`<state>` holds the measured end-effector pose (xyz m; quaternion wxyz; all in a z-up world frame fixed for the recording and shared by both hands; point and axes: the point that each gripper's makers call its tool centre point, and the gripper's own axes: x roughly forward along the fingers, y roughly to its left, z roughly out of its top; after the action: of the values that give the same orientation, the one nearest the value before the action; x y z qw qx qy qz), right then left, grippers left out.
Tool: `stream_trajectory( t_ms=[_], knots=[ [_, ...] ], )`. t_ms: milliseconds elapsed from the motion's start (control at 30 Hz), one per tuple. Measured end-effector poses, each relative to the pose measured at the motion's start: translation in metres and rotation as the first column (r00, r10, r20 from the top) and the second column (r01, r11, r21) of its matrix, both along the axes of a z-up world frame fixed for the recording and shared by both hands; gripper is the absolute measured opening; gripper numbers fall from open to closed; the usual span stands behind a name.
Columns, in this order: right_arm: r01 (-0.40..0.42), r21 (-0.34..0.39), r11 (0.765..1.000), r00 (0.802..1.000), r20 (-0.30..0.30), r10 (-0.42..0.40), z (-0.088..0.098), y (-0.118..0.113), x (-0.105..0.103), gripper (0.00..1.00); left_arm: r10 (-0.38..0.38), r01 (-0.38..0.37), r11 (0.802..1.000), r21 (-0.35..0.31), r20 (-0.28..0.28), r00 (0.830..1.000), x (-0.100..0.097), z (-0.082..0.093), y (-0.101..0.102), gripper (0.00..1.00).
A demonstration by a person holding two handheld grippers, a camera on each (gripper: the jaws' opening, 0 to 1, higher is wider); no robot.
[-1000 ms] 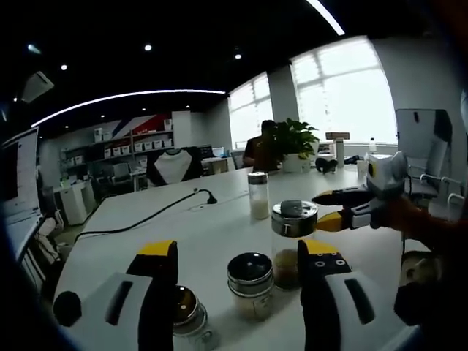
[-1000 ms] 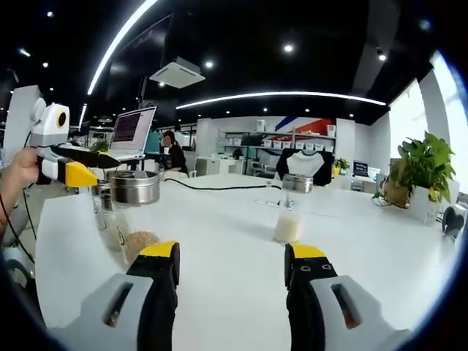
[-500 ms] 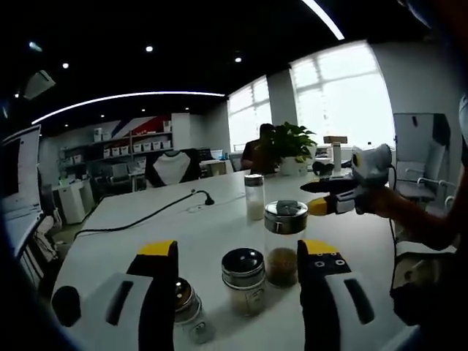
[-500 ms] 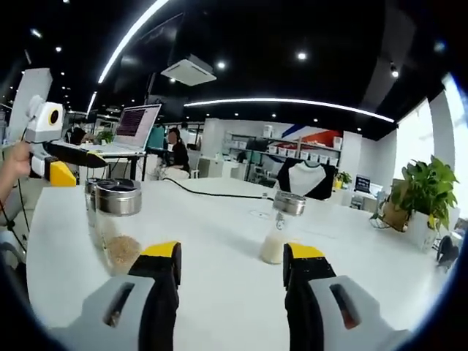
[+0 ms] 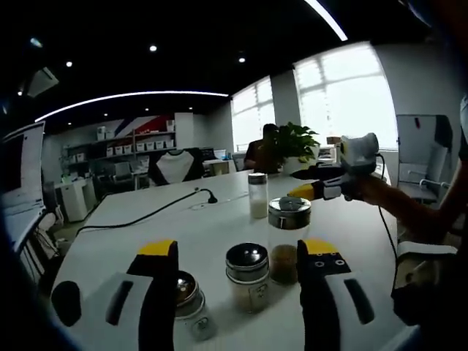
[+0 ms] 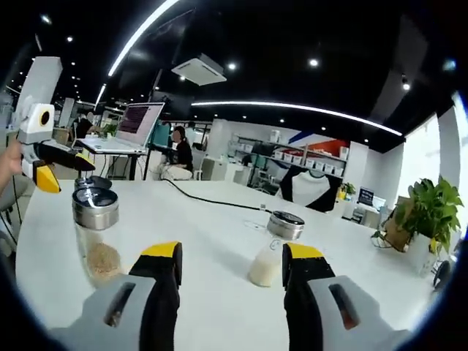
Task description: Rotate the seasoning bottle until the label or dispensing opening points toward the visible target arrow and the bottle remains upright within the marked orientation range
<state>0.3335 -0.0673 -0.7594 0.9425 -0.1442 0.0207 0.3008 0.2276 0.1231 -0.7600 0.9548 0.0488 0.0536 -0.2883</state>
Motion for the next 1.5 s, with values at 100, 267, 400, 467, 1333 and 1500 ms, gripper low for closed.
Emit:
stream_trajectory(
  t_ms=[100, 267, 400, 467, 1333, 1500],
  knots=[
    [0.005, 0.0, 1.0, 1.0, -0.005, -0.005, -0.002, -0.002, 0.008, 0.55, -0.001, 0.001, 1.0, 0.007, -0.002, 1.0, 0.0, -0.001, 0.0, 0.69],
    [0.03, 0.027, 0.999, 1.0, -0.011, -0.03, -0.001, -0.007, 0.019, 0.55, 0.022, -0.022, 0.999, 0.026, 0.009, 1.0, 0.002, -0.002, 0.004, 0.69],
    [0.043, 0.037, 0.998, 0.999, -0.021, -0.042, -0.002, -0.007, 0.029, 0.55, 0.012, -0.012, 1.0, 0.024, 0.008, 1.0, 0.002, -0.002, 0.001, 0.69],
    [0.042, 0.037, 0.998, 0.999, -0.023, -0.042, -0.001, -0.005, 0.034, 0.55, 0.006, -0.007, 1.0, 0.029, 0.006, 1.0, 0.001, -0.002, 0.0, 0.69],
    [0.075, 0.021, 0.997, 0.997, -0.019, -0.075, -0.005, -0.01, 0.074, 0.55, -0.006, 0.008, 0.998, 0.069, -0.023, 1.0, -0.005, -0.008, -0.017, 0.69],
    [0.067, 0.031, 0.997, 0.997, -0.04, -0.066, -0.009, -0.009, 0.078, 0.55, -0.007, 0.008, 0.997, 0.073, -0.025, 1.0, -0.003, -0.008, -0.017, 0.69]
  ],
)
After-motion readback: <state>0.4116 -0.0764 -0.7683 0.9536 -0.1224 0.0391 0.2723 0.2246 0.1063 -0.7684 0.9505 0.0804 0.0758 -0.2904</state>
